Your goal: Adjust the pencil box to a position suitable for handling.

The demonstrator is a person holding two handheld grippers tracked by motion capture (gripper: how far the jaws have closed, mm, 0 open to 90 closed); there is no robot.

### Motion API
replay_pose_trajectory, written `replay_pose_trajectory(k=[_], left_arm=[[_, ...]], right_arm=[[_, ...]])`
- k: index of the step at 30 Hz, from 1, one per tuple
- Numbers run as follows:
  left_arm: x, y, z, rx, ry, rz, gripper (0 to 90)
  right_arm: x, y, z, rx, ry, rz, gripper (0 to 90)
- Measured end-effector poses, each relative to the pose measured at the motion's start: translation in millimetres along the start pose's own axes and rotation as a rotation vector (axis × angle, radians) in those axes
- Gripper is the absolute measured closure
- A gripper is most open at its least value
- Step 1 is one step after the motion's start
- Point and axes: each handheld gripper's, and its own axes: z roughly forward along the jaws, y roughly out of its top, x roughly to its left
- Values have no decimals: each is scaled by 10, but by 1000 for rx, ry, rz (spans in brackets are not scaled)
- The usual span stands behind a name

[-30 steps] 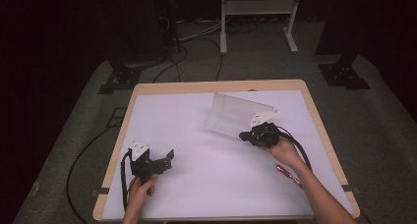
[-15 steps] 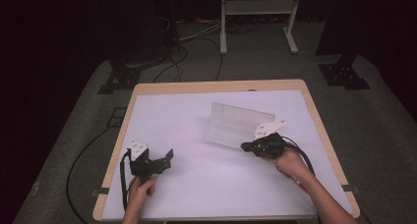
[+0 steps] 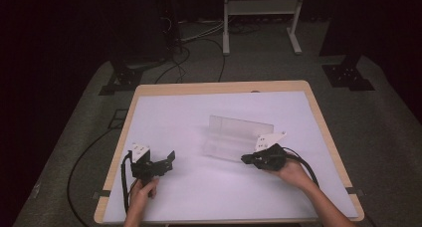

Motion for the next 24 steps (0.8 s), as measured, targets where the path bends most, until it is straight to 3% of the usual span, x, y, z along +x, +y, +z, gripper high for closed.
replay_pose_trajectory(k=[24], left_arm=[[-4, -2, -3, -3, -1, 6, 0]], right_arm=[[43, -91, 219, 12, 55, 31, 868]])
